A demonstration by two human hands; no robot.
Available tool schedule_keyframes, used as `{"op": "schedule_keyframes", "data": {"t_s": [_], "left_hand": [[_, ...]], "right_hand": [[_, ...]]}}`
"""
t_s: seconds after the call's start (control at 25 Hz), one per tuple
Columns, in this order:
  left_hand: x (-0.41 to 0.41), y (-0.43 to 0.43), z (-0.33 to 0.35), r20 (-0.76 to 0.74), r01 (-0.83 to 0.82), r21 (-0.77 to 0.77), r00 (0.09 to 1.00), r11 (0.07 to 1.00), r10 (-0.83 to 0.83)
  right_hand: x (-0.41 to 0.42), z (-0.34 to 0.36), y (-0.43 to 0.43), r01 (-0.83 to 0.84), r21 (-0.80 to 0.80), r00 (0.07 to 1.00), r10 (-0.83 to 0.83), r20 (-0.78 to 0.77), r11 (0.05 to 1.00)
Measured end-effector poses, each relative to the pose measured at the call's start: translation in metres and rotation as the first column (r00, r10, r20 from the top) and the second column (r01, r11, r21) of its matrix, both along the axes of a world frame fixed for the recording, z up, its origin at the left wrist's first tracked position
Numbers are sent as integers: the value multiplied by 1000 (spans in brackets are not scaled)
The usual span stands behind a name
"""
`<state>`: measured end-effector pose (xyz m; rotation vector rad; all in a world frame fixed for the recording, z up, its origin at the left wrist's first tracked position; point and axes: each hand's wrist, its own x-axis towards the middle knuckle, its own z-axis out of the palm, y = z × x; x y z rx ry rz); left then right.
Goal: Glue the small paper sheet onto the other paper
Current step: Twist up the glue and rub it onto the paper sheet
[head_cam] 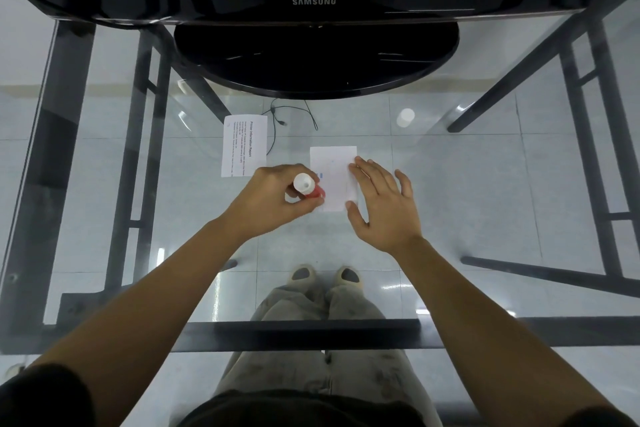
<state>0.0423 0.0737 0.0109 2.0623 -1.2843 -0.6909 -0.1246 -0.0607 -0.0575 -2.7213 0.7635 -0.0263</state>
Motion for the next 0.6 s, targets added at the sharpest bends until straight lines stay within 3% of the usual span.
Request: {"op": "schedule_keyframes", "data": {"t_s": [0.12,0.28,0.48,0.6], "left_hand": [[-1,-4,-1,-24,54,34,998,998,-53],[13,-12,2,67,-85,-31,994,996,86],[-5,-12,0,-9,97,-6,995,995,-97],[8,-21,1,25,40,-35,999,999,-40]], "right_hand": [[-1,1,0,1,3,1000,-1,11,1000],[-1,1,0,-7,6,1000,7,-4,1000],[-1,3,0,5,15,1000,-5,12,1000],[-1,3,1,4,16,1000,-4,20,1000]]}}
